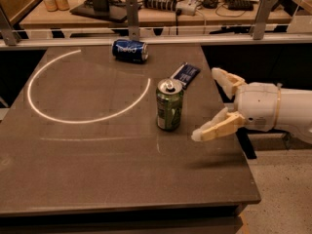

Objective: Place green can upright

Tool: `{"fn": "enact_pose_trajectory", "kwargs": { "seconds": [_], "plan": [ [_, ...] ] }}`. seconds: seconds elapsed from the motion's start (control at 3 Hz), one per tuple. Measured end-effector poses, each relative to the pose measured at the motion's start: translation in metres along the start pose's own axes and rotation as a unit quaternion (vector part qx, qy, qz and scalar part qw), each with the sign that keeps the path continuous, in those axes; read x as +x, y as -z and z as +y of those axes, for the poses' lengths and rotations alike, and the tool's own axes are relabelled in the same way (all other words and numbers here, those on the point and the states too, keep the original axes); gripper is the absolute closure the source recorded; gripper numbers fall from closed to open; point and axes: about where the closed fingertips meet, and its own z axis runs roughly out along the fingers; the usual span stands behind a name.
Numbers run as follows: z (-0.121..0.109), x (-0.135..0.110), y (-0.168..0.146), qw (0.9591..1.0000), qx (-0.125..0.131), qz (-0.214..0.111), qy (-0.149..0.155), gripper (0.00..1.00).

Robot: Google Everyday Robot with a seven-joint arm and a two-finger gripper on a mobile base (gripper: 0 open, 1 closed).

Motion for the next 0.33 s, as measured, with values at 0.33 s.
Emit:
{"fn": "enact_pose_trajectory", "kwargs": {
  "seconds": [0.33],
  "plan": [
    [0.0009, -0.0046, 0.0053, 1.0, 0.007, 0.003, 0.005, 0.0]
  ]
}}
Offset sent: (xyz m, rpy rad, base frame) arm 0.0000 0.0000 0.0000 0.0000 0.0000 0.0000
